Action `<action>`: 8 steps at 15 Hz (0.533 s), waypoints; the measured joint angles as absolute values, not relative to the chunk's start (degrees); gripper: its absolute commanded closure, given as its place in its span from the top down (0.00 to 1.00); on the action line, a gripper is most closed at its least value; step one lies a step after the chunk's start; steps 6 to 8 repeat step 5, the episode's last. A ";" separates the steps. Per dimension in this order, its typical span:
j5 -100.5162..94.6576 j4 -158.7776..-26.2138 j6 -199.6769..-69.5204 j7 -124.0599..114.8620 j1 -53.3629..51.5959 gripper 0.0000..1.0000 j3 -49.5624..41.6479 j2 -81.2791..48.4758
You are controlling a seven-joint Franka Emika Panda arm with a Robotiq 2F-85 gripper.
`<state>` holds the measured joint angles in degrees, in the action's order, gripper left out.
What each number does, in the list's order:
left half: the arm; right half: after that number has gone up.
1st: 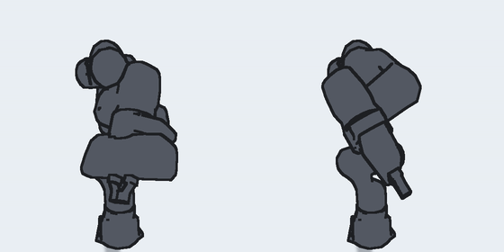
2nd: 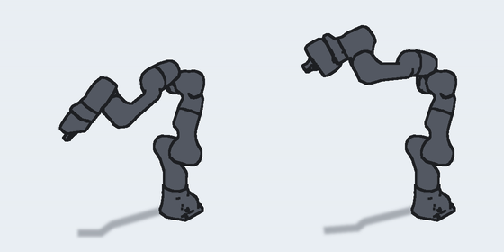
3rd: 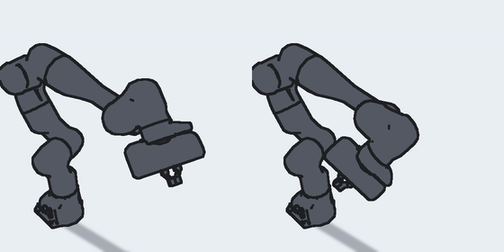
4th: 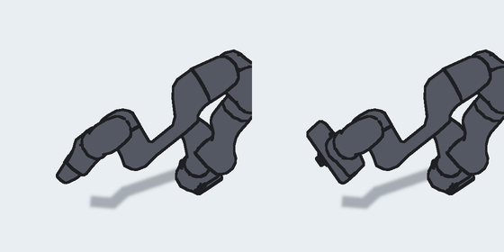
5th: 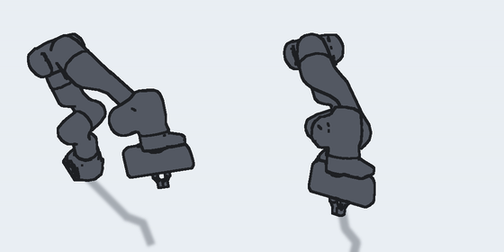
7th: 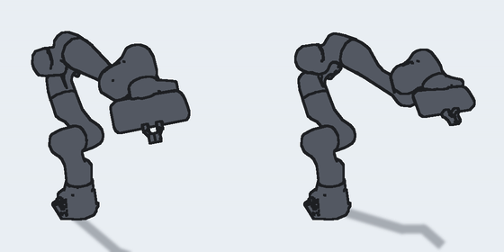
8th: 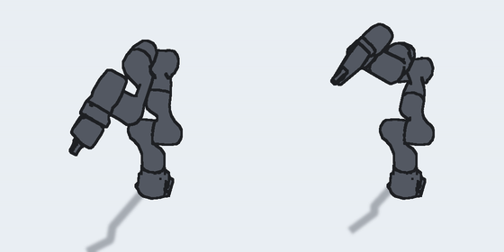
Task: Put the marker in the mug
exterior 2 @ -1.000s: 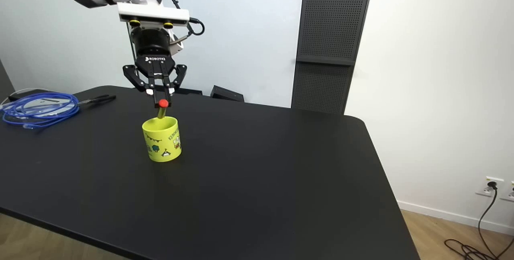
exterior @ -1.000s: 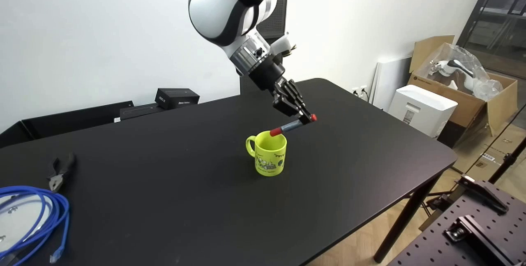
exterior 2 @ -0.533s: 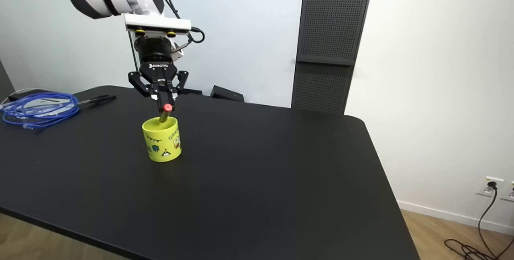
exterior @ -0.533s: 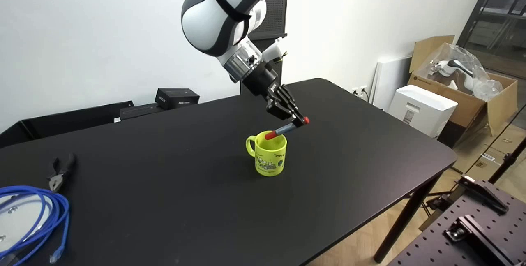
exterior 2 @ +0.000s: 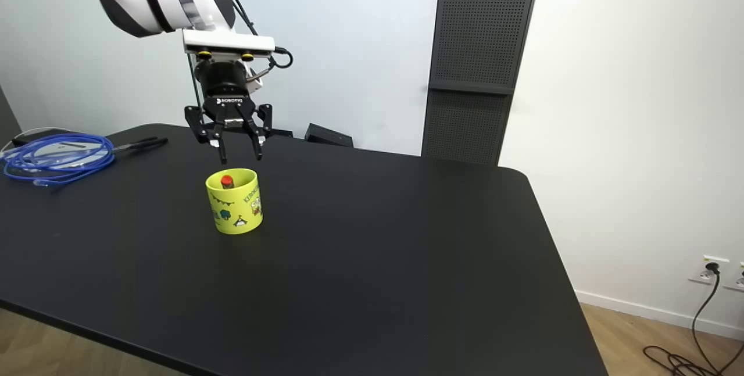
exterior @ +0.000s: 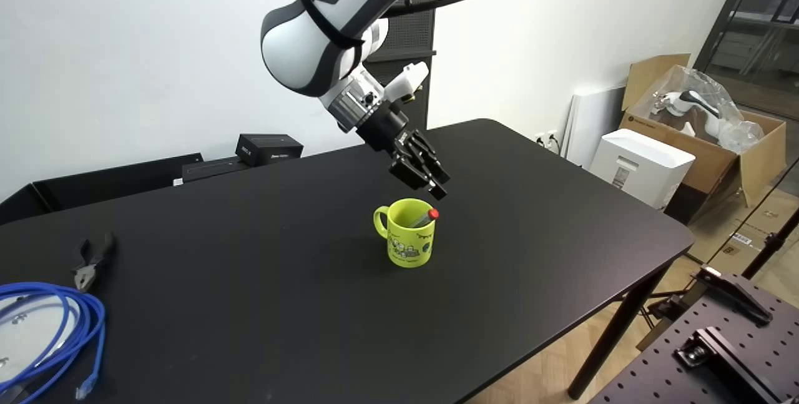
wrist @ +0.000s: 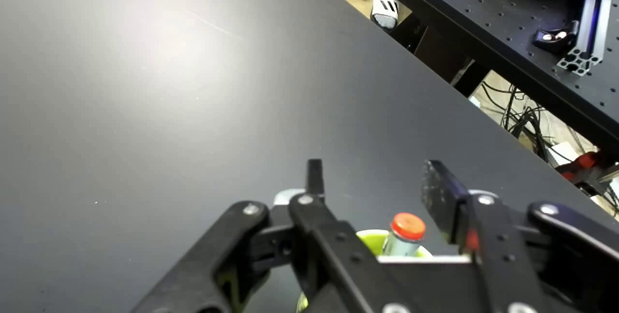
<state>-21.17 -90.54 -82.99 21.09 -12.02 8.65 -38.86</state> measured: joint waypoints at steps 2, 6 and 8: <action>-21.21 -89.98 -82.99 21.29 -12.25 0.98 8.71 -39.17; -21.10 -89.71 -83.09 21.32 -12.30 1.00 9.06 -39.04; -21.10 -89.71 -83.09 21.32 -12.30 1.00 9.06 -39.04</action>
